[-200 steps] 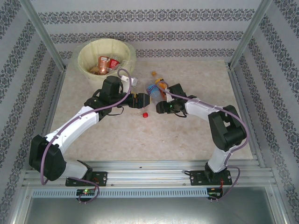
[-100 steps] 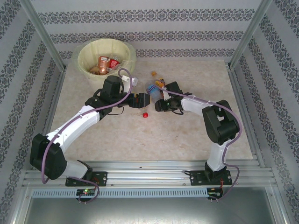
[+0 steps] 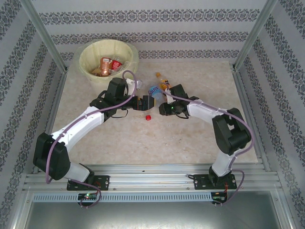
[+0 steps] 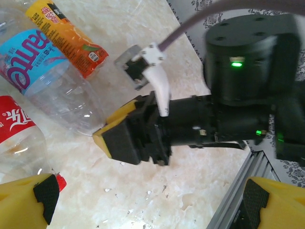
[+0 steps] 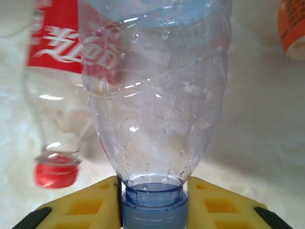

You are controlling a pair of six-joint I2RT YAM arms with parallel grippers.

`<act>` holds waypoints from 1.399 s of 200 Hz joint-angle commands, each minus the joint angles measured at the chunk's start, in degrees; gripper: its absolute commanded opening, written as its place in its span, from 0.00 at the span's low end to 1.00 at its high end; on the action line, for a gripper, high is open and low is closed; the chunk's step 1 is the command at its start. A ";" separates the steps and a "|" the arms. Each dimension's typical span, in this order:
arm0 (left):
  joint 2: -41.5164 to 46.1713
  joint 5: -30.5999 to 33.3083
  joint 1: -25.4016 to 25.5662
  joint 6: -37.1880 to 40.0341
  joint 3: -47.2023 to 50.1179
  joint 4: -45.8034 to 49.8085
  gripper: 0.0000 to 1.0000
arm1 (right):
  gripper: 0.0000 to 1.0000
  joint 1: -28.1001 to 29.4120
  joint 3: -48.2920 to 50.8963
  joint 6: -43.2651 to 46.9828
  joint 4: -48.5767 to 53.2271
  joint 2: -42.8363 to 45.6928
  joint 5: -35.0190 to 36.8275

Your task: Put the plastic bottles in the bin

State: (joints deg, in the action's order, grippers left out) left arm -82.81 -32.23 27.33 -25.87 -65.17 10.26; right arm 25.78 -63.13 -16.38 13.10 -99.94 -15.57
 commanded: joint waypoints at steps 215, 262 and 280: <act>-3.16 -12.47 -3.37 -17.30 4.36 -19.71 1.00 | 0.31 7.94 17.67 -15.12 -4.33 36.24 -10.79; -4.22 -14.50 -3.60 -18.68 3.97 -20.41 0.93 | 0.31 9.44 17.74 -15.37 -5.55 35.84 -10.55; -4.22 -14.95 -3.73 -19.18 3.97 -20.81 0.87 | 0.31 9.94 17.74 -15.15 -5.16 35.50 -9.56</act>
State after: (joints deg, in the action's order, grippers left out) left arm -86.59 -44.62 24.25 -43.57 -61.34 -6.59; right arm 34.57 -45.63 -31.42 9.63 -64.42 -24.93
